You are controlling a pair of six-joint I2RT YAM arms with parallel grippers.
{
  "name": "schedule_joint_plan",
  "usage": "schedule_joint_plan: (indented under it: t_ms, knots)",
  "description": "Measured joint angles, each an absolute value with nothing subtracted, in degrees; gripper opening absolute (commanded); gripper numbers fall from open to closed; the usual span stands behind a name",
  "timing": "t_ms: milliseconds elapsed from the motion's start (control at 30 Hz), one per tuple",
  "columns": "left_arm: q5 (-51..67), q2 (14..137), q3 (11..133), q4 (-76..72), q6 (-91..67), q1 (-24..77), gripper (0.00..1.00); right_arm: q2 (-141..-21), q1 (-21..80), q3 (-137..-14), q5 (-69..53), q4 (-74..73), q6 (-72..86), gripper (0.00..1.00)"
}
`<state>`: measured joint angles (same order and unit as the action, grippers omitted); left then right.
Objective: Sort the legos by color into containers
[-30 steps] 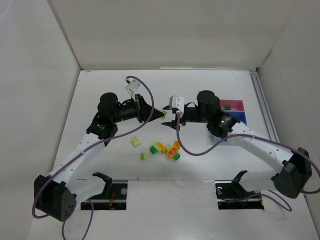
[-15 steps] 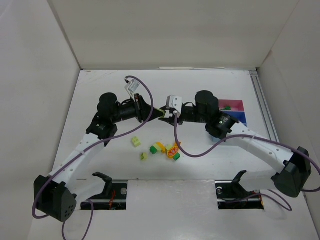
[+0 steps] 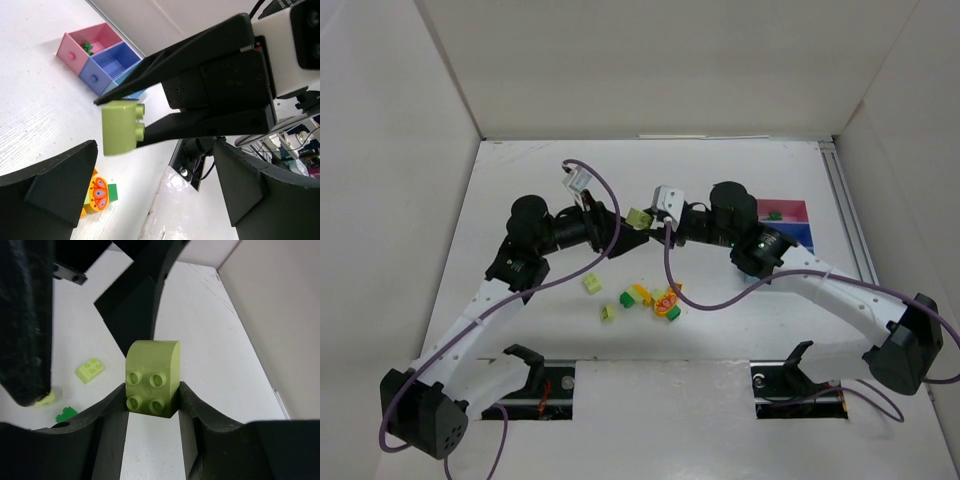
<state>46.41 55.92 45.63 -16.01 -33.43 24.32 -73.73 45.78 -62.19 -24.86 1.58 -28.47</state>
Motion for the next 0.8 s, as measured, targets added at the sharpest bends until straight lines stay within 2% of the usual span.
schedule_joint_plan:
  t_ms: [167, 333, 500, 633, 800]
  knots:
    - [41.28, 53.45, 45.76, -11.77, -33.28, 24.27, 1.00, -73.76, 43.88, -61.58, -21.15, 1.91, -25.21, 0.04]
    - [19.88, 53.74, 48.31, 1.37, -35.03, 24.27, 1.00, -71.53, 34.79, -57.23, -12.05, -0.14, -15.09, 0.07]
    - [2.39, 56.36, 50.39, 12.97, -37.71, 23.53, 1.00, -68.71, 21.19, -56.18, 1.54, -11.70, -3.57, 0.10]
    - [-1.37, 57.04, 50.06, 16.27, -38.46, 23.40, 1.00, -68.14, 12.14, -55.94, 6.83, -19.59, 1.19, 0.10]
    - [-1.48, 56.97, 48.93, 15.62, -38.61, 23.40, 1.00, -68.86, 6.79, -54.57, 8.14, -25.85, 3.44, 0.11]
